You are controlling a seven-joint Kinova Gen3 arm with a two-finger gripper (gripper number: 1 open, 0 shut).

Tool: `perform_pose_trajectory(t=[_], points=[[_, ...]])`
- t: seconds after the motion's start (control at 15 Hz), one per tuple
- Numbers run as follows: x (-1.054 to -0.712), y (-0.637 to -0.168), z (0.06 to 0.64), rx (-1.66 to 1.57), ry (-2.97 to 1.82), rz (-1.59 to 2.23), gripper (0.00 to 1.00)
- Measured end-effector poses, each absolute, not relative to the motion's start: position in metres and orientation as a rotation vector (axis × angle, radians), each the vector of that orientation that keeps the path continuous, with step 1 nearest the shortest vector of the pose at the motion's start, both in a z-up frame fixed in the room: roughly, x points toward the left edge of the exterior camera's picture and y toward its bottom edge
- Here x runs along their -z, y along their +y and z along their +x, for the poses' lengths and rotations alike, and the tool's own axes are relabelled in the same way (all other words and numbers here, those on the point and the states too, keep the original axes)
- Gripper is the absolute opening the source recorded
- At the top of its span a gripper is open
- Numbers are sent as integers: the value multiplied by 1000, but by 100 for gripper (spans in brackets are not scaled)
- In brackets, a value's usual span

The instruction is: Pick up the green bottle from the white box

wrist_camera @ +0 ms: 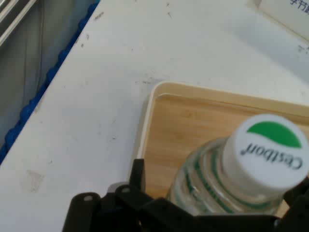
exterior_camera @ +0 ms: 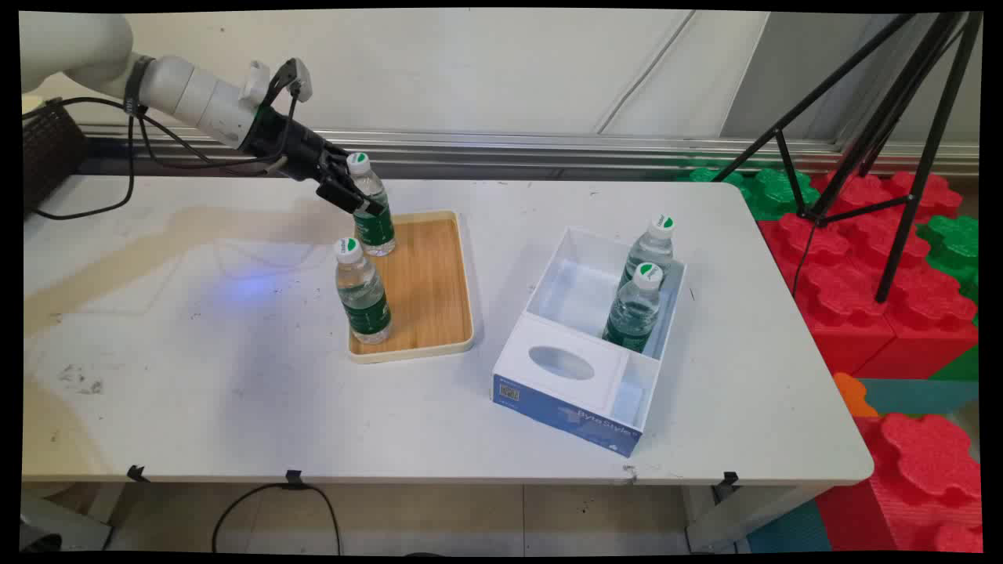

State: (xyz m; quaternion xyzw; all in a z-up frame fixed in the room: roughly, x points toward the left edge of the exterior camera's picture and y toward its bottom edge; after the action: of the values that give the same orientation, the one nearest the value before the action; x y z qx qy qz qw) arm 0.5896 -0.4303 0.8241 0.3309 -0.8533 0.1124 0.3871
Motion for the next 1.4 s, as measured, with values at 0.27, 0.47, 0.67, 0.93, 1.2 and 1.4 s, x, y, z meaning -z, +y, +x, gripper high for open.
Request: perform_pose_trajectory(t=[0.27,0.47,0.67,0.93,1.2,1.4], points=[[-830,-426,590,-294,-2187,812,100],[-839,-422,589,-307,-2194,801,100],[-855,-418,587,-326,-2202,801,100],[-894,-406,576,-375,-2224,828,100],[-933,-394,560,-430,-2252,853,100],[-966,-385,538,-455,-2263,874,100]])
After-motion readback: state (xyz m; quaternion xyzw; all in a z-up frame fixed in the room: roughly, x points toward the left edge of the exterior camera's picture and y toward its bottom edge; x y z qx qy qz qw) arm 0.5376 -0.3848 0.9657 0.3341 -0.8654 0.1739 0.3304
